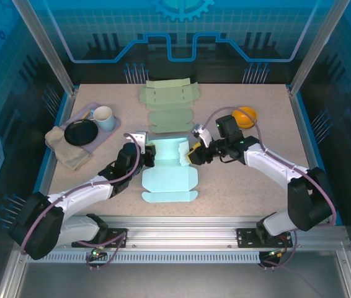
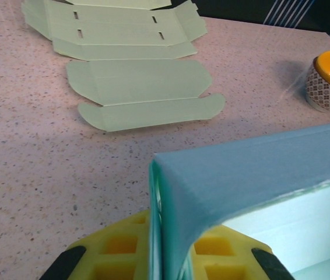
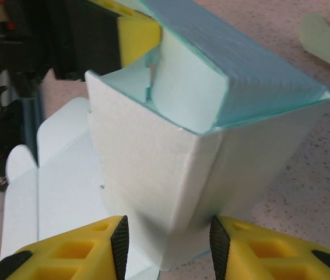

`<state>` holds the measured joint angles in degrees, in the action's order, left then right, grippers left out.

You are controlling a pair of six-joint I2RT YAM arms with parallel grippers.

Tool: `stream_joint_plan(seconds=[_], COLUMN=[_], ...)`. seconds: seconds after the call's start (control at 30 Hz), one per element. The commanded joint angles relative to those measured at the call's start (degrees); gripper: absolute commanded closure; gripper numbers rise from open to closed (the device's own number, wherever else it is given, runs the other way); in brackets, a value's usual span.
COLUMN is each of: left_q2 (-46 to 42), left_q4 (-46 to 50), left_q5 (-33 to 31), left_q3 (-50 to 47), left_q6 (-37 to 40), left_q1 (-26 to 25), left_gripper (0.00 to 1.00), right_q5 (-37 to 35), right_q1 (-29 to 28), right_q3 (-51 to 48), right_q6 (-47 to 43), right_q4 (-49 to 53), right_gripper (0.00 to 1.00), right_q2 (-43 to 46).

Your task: Fold the paper box

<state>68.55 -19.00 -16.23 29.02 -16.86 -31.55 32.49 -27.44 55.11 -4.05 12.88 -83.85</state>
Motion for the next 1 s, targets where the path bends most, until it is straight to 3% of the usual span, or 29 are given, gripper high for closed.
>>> stream_joint_plan(seconds=[0.0, 0.13, 0.27, 0.57, 0.73, 0.8, 0.97], left_q2=[-1.23, -0.76, -0.78, -1.56, -0.54, 0.04, 2.83], left_q4=[0.26, 0.90, 1.32, 1.76, 4.91, 6.80, 17.52], left_q5=[-0.73, -0.73, -0.64, 1.20, -0.27, -1.72, -10.93], left_q3=[0.59, 1.29, 1.64, 2.09, 3.80, 4.82, 10.22], left_q6=[-2.10, -2.46, -2.89, -4.45, -6.09, -7.24, -13.20], left_q1=[-0.23, -1.09, -1.80, -2.22, -2.46, -2.62, -3.47], left_gripper=[1.00, 1.00, 1.00, 1.00, 1.00, 1.00, 1.00], right_q5=[-12.31, -17.86, -20.88, -28.17, -33.94, -37.84, -55.61], right_q1=[-3.64, -6.82, -9.17, -10.36, -11.43, -12.53, -15.96], right_q3=[3.77, 5.80, 7.48, 7.93, 7.70, 8.45, 12.43], right_q6=[7.01, 10.52, 10.93, 12.54, 13.10, 13.19, 16.19], right_q4=[-0.51, -1.64, -2.07, -2.84, -3.52, -2.45, 5.55], right_gripper=[0.57, 0.57, 0.65, 0.65, 0.79, 0.84, 0.96], right_q2=[-2.17, -4.32, -5.78, -8.33, -8.91, -9.59, -13.43])
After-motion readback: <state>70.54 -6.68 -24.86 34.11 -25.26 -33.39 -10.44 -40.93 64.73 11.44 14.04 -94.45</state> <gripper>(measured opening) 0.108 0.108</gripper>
